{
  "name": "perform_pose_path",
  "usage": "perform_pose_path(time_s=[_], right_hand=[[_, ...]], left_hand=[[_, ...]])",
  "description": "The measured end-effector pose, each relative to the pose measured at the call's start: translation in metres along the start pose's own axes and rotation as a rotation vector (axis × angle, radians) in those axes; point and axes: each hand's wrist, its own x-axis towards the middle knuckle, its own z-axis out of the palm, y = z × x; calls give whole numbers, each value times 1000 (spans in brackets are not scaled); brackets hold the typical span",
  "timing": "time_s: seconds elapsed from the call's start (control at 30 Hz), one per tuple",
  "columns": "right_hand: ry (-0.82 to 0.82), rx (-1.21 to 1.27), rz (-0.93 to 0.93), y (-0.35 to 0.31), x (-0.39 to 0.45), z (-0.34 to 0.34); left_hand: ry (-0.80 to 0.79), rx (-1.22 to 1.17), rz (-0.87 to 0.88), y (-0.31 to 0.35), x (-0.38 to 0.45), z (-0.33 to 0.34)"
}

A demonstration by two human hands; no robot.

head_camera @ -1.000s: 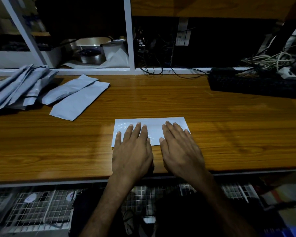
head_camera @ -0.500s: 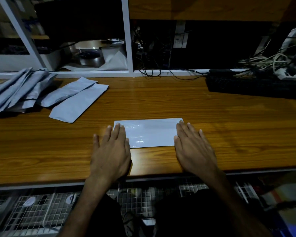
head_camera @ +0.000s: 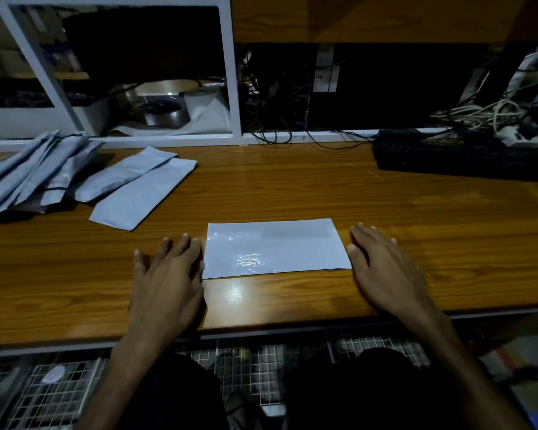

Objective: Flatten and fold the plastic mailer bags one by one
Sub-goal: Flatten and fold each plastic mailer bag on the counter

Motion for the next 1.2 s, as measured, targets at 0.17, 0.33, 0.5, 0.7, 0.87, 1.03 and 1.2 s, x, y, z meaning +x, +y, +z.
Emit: perform_pose_path(time_s=[0.17, 0.33, 0.5, 0.7, 0.87, 1.03, 1.2], right_hand=[[-131, 147, -102, 0, 17, -11], [-282, 39, -186, -2, 37, -12], [-386, 71, -190, 0, 50, -13], [-432, 155, -231, -3, 57, -22], [-395, 255, -229, -4, 54, -20], [-321, 470, -188, -8, 44, -17], [-98, 941, -113, -19, 29, -17]], left_hand=[[69, -219, 12, 2, 42, -6], [72, -320, -51, 9, 87, -3], [88, -136, 61, 9, 93, 6], [222, -401, 68, 19, 79, 11], [352, -742, 72, 33, 74, 7], [520, -858, 136, 41, 68, 0], [624, -875, 118, 59, 58, -8]])
